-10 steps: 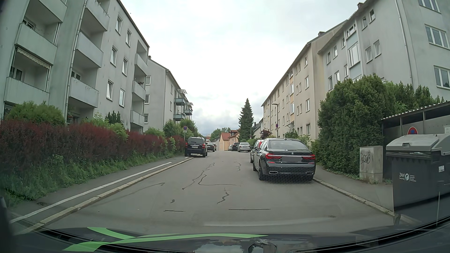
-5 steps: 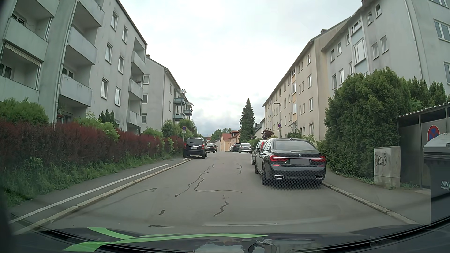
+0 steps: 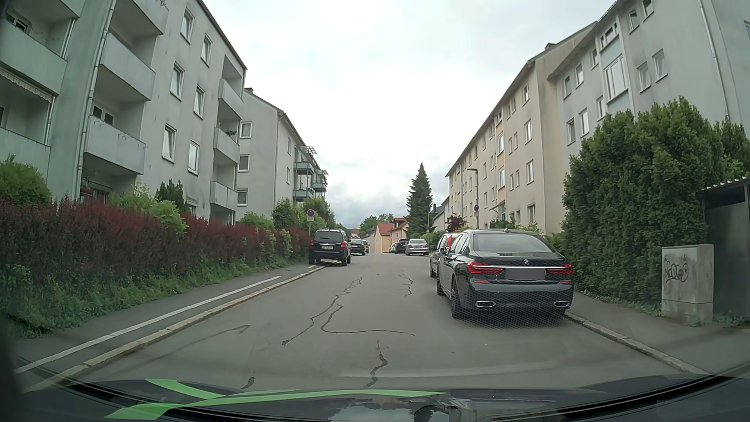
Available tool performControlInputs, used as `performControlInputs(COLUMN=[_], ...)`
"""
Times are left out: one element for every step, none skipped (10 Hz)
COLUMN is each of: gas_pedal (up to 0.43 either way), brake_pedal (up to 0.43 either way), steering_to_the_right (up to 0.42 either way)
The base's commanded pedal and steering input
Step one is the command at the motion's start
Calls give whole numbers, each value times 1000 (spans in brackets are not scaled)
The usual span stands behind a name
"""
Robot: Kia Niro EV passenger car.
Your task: Follow the waypoints while adhering to traffic rules and regulations
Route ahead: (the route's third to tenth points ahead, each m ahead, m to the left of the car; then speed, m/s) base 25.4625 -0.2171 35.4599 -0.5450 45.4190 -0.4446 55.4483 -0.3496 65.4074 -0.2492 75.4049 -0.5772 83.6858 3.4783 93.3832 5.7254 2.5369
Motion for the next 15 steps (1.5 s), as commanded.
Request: performControlInputs(gas_pedal=[118,98,98,98,98,98,98,98,98,98,98,98,98,98,98], brake_pedal=[0,0,0,0,0,0,0,0,0,0,0,0,0,0,0], steering_to_the_right=[-100,-103,-103,-103,-103,-102,-100,-97,-96,-96,-96,-96,-93,-91,-91])
